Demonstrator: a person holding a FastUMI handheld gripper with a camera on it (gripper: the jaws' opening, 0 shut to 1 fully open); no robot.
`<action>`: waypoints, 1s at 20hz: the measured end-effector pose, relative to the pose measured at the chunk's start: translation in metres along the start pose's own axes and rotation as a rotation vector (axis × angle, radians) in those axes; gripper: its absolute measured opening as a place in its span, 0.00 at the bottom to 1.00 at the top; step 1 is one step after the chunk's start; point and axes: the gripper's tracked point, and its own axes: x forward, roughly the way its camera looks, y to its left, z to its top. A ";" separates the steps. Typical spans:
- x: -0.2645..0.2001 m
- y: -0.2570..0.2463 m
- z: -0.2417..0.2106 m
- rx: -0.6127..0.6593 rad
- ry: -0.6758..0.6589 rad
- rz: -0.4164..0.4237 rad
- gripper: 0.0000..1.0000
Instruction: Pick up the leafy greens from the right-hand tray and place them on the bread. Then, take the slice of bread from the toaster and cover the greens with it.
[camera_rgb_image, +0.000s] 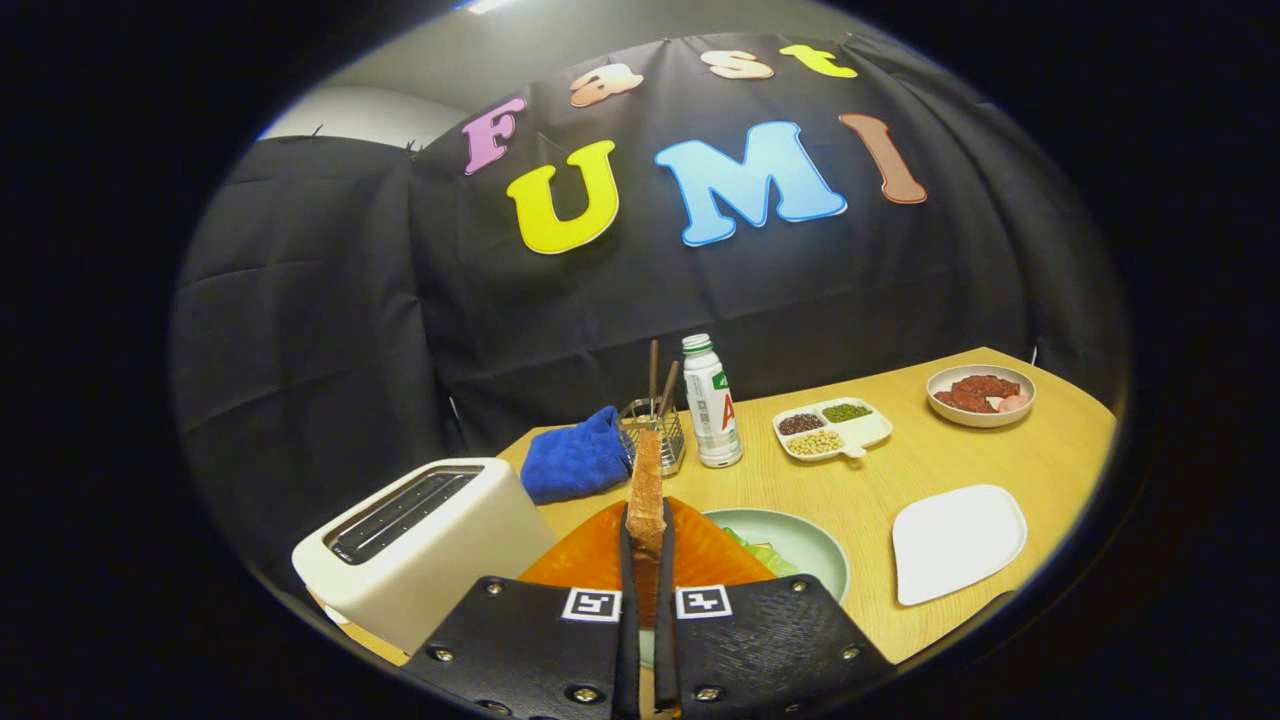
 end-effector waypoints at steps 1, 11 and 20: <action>0.002 0.004 -0.001 0.024 -0.007 0.012 0.06; 0.019 -0.025 -0.034 -0.054 0.060 -0.093 0.12; 0.029 -0.081 -0.060 -0.286 0.154 -0.275 0.48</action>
